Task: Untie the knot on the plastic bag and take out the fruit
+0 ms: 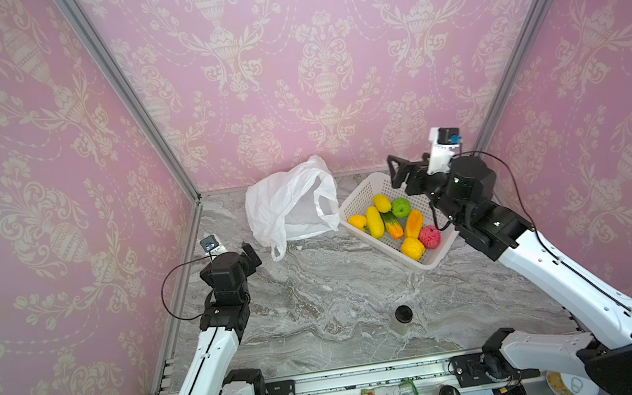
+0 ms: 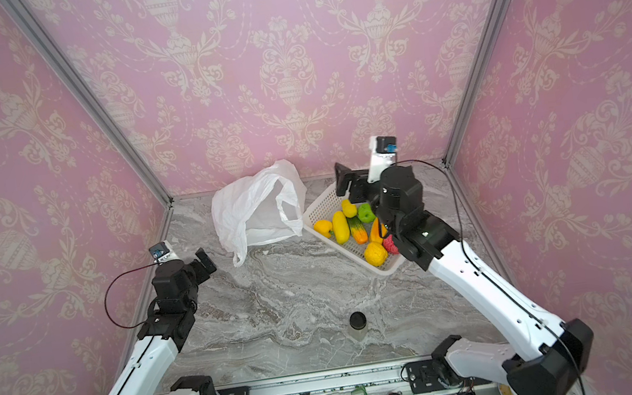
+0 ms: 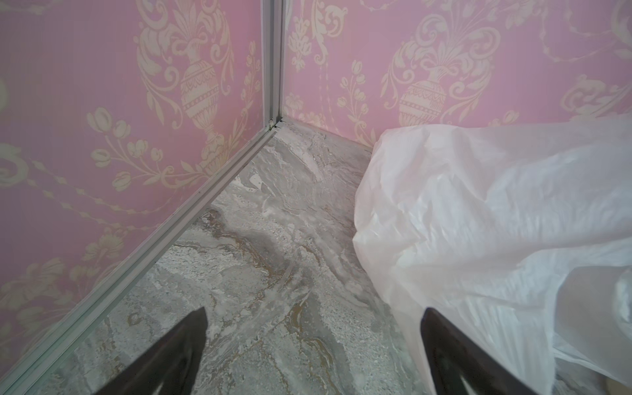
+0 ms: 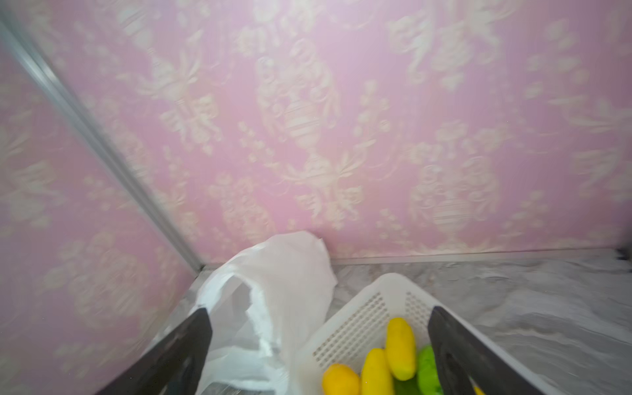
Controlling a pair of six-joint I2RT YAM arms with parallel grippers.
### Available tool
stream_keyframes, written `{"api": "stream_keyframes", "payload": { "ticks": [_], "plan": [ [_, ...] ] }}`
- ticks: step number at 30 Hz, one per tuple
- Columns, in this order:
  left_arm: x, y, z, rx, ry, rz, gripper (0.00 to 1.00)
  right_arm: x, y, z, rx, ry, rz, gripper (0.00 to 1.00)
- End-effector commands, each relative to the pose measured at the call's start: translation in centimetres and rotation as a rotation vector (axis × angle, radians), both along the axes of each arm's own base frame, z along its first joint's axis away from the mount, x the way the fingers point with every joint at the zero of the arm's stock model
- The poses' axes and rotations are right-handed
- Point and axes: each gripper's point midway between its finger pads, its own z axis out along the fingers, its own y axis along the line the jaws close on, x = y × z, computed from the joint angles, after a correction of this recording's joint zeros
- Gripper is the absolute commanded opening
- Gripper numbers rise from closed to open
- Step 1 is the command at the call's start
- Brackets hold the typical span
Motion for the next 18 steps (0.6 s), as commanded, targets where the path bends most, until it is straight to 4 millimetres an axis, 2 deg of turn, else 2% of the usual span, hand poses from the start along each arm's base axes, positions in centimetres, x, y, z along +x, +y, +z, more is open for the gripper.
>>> {"api": "stream_keyframes", "payload": {
  "ticks": [1, 2, 4, 6, 7, 8, 9, 10, 12, 14, 18],
  "plan": [
    [-0.5, 3.8, -0.2, 0.187, -0.004, 0.149, 0.99, 0.0, -9.7, -10.6, -0.132, 0.226, -0.288, 1.0],
    [-0.8, 4.7, -1.0, 0.199, 0.024, 0.187, 0.99, -0.4, -11.7, -12.5, -0.155, 0.253, -0.325, 1.0],
    [-0.9, 5.8, -2.0, 0.211, 0.055, 0.219, 0.99, -1.1, -15.3, -18.2, -0.103, 0.322, -0.402, 1.0],
    [-1.0, 5.8, -2.8, 0.226, 0.05, 0.214, 0.99, -0.9, -16.3, -22.8, -0.016, 0.331, -0.372, 1.0],
    [-1.0, 5.7, -3.4, 0.223, 0.046, 0.203, 0.99, -1.0, -16.7, -25.7, -0.029, 0.375, -0.381, 1.0],
    [-1.0, 5.4, -3.9, 0.214, 0.03, 0.187, 0.99, -0.9, -17.0, -27.3, -0.045, 0.4, -0.394, 1.0],
    [-0.9, 4.9, -4.4, 0.206, 0.012, 0.154, 0.99, -0.6, -17.1, -28.4, -0.061, 0.413, -0.389, 1.0],
    [-0.8, 4.4, -4.5, 0.199, -0.013, 0.123, 0.99, -0.2, -16.7, -28.6, -0.078, 0.424, -0.355, 1.0],
    [-0.6, 3.7, -4.6, 0.199, -0.051, 0.074, 0.99, 0.3, -15.8, -28.0, -0.111, 0.399, -0.299, 1.0],
    [-0.5, 3.4, -4.7, 0.194, -0.065, 0.053, 0.99, -0.1, -16.0, -27.9, -0.082, 0.344, -0.325, 1.0],
    [0.5, 3.2, -6.3, 0.182, -0.014, 0.038, 0.99, 0.6, -15.7, -29.2, -0.062, 0.359, -0.286, 1.0]
  ]
}}
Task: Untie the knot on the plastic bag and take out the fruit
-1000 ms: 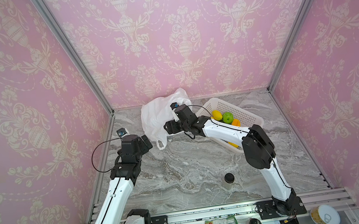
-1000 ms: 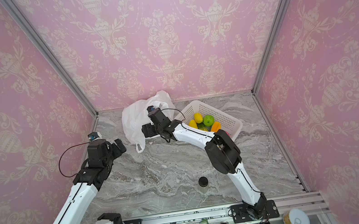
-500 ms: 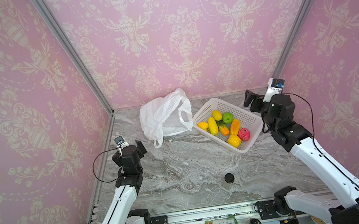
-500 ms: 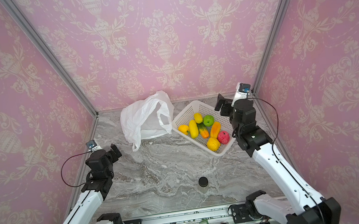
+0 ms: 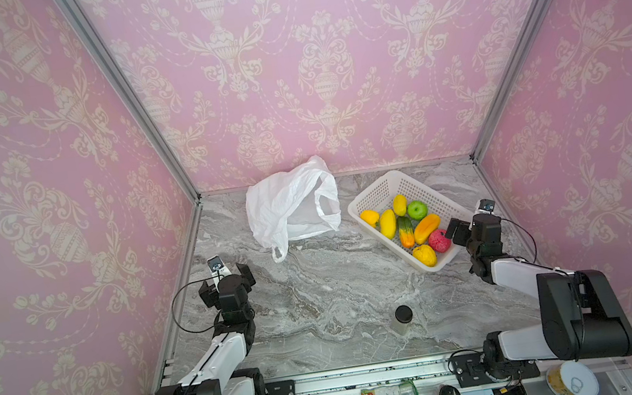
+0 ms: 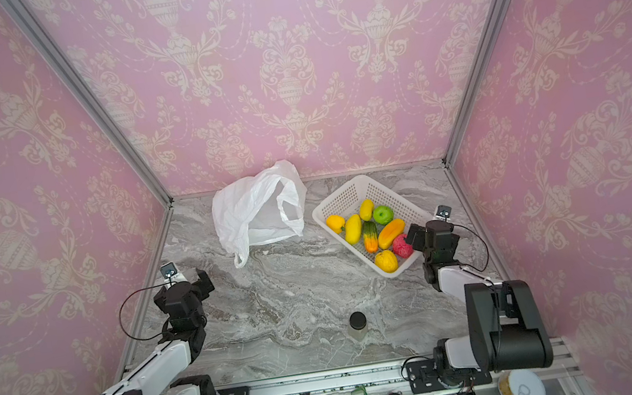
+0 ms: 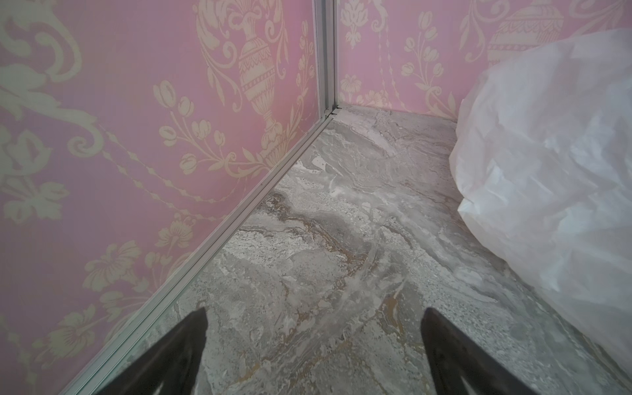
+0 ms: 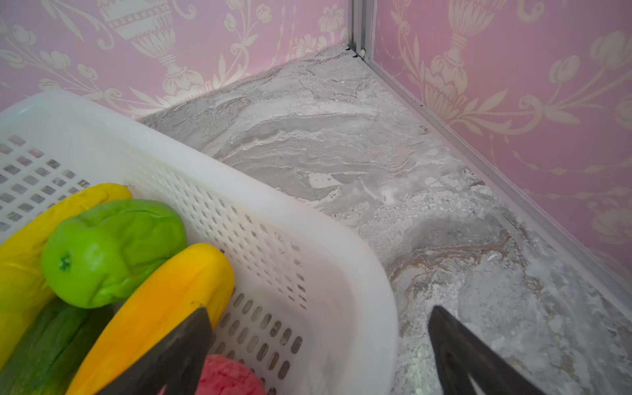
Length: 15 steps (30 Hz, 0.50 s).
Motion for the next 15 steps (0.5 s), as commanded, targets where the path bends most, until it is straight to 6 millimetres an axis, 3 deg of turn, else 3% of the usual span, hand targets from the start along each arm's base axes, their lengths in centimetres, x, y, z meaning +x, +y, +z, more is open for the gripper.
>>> {"api": "stream_keyframes", "payload": {
  "ticks": [1, 5, 10, 12, 15],
  "plan": [
    [1.6, -0.3, 0.2, 0.004, -0.018, -0.038, 0.99, 1.4, 0.7, 0.2, 0.003, -0.043, 0.064, 1.0],
    [2.6, -0.4, -1.1, 0.0, 0.005, -0.045, 0.99, 1.3, 1.9, 1.4, -0.019, -0.081, 0.128, 1.0],
    [3.0, -0.6, -1.2, -0.001, -0.012, -0.054, 0.99, -1.5, 0.9, 6.1, -0.093, -0.264, 0.053, 1.0],
    [3.3, -0.7, -1.1, -0.008, -0.033, -0.062, 0.99, -3.3, -0.9, 7.5, -0.149, -0.317, -0.056, 1.0],
    [4.5, -1.9, -1.3, -0.024, -0.028, -0.137, 0.99, -4.4, -3.6, 6.9, -0.191, -0.257, -0.196, 1.0]
  ]
}}
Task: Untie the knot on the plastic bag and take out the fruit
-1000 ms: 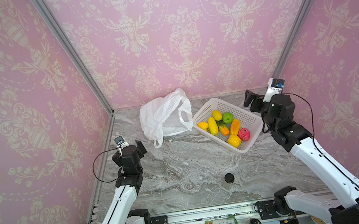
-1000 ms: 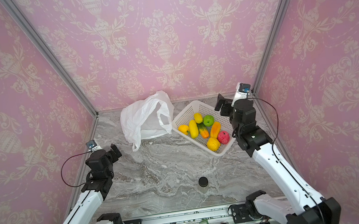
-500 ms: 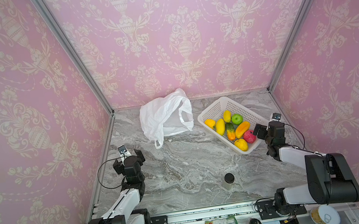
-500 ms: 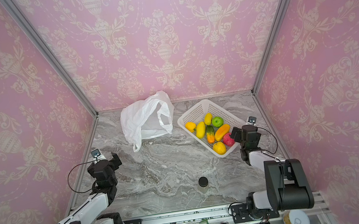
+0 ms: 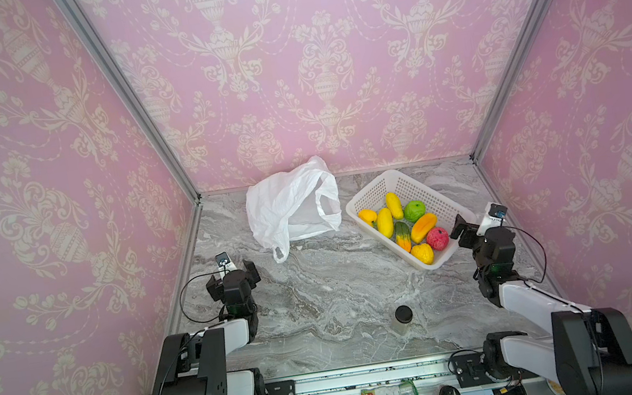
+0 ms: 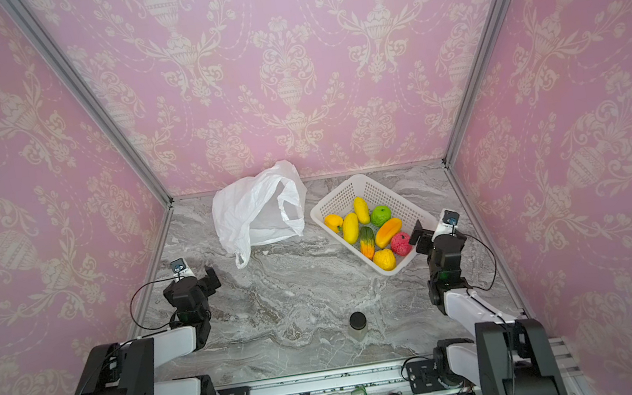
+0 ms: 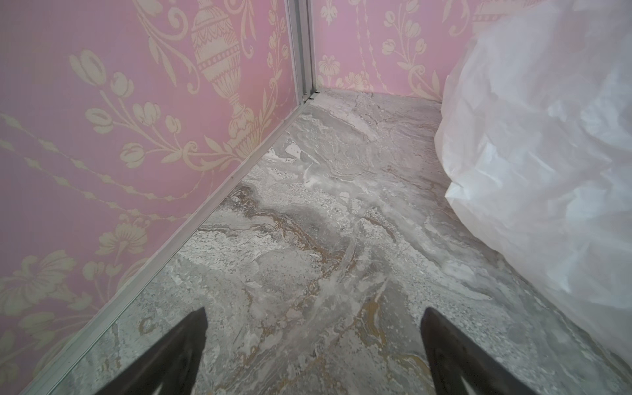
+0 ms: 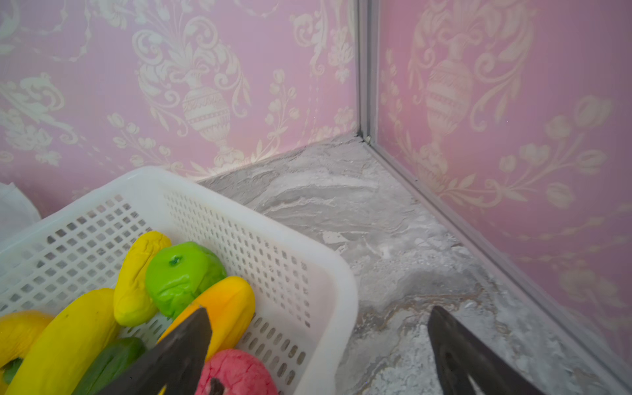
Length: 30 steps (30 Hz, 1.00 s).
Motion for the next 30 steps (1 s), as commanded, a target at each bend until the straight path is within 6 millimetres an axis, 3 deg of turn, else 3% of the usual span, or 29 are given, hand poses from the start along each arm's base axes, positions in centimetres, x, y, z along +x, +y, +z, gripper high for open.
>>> {"api": "stream_keyframes", "payload": {
  "ticks": [1, 4, 7, 13, 18, 21, 26, 30],
  "plan": [
    [2.1, -1.2, 1.4, -0.009, -0.049, -0.095, 0.99, -1.2, -3.6, 0.1, -0.028, 0.01, -0.2, 1.0],
    [2.6, -2.0, 1.1, -0.019, -0.06, -0.141, 0.99, -1.9, -6.2, -0.8, 0.037, 0.093, -0.368, 1.0],
    [2.6, -1.0, 0.6, -0.004, -0.088, -0.085, 0.99, -1.9, -8.4, -1.1, 0.081, 0.143, -0.463, 1.0],
    [3.7, -2.0, -0.3, -0.005, -0.058, -0.149, 0.99, 1.8, -9.9, -3.2, 0.177, 0.275, -0.465, 1.0],
    [4.0, -1.8, -1.2, -0.005, -0.038, -0.136, 0.99, 6.0, -8.7, -5.1, 0.224, 0.361, -0.326, 1.0],
    [4.3, -2.1, -1.5, -0.007, -0.031, -0.159, 0.99, 5.9, -8.3, -5.8, 0.219, 0.426, -0.301, 1.0],
    [4.4, -2.2, -1.6, -0.008, -0.021, -0.163, 0.99, 5.0, -6.2, -4.3, 0.173, 0.343, -0.2, 1.0],
    [4.3, -2.3, -1.6, -0.007, -0.025, -0.169, 0.99, 4.4, -5.6, -4.5, 0.181, 0.365, -0.181, 1.0]
  ]
}}
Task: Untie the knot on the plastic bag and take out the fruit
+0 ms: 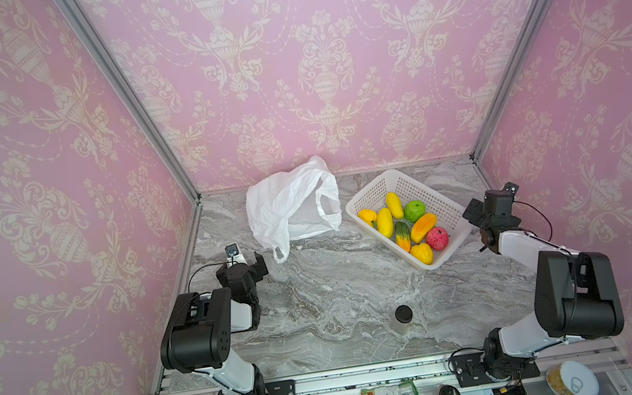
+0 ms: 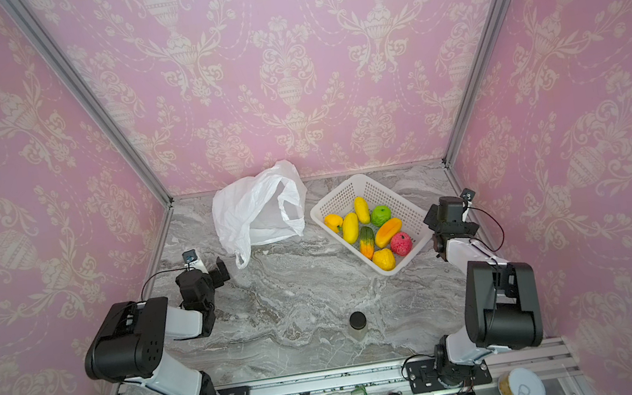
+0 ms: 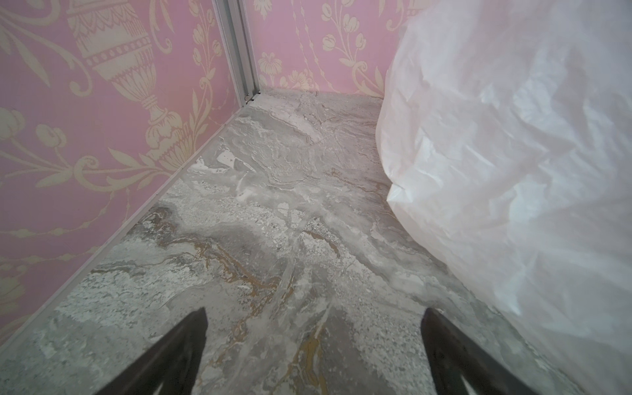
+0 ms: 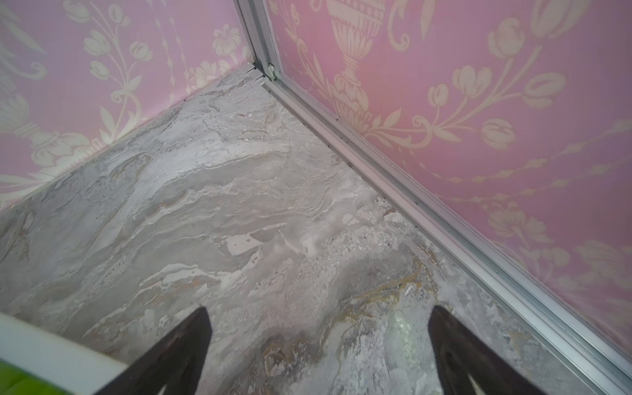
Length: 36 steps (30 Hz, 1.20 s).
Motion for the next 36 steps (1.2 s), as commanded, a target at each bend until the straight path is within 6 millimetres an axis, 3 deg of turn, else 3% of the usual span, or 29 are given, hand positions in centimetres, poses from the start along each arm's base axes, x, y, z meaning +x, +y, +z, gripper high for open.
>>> {"api": "stream_keyframes", "payload": {
  "ticks": [1, 6, 12, 17, 20, 25, 27, 32, 34, 36],
  "plan": [
    [0.4, -0.1, 0.5, 0.019, -0.019, -0.026, 0.99, 0.0, 1.3, -0.3, 0.007, 0.033, 0.071, 1.0],
    [0.0, -0.3, 0.7, 0.019, -0.042, -0.036, 0.99, 1.3, 5.2, -2.2, 0.079, 0.033, 0.249, 1.0],
    [0.3, -0.3, 0.6, 0.018, -0.025, -0.036, 0.99, 2.8, 10.9, -2.0, -0.039, -0.012, 0.496, 1.0],
    [-0.1, -0.5, 0.8, 0.021, -0.055, -0.05, 0.99, 2.8, 14.3, -3.1, -0.055, 0.009, 0.637, 1.0],
    [-0.2, -0.5, 0.9, 0.02, -0.063, -0.05, 0.99, 2.1, 14.9, -2.5, -0.08, -0.024, 0.662, 1.0],
    [-0.3, -0.1, 0.8, 0.021, -0.056, -0.026, 0.99, 0.4, 13.5, -0.7, -0.172, -0.193, 0.576, 1.0],
    [-0.2, -0.2, 0.8, 0.021, -0.057, -0.026, 0.99, 0.3, 12.8, -1.1, -0.161, -0.208, 0.544, 1.0],
    [-0.2, -0.1, 0.8, 0.02, -0.054, -0.024, 0.99, 0.5, 14.3, -2.7, -0.198, -0.202, 0.611, 1.0],
    [-0.2, -0.1, 0.8, 0.021, -0.052, -0.026, 0.99, -0.4, 12.7, -2.2, -0.208, -0.236, 0.51, 1.0],
    [-0.2, -0.2, 0.8, 0.021, -0.052, -0.027, 0.99, -0.4, 12.9, -2.0, -0.221, -0.26, 0.513, 1.0]
  ]
}}
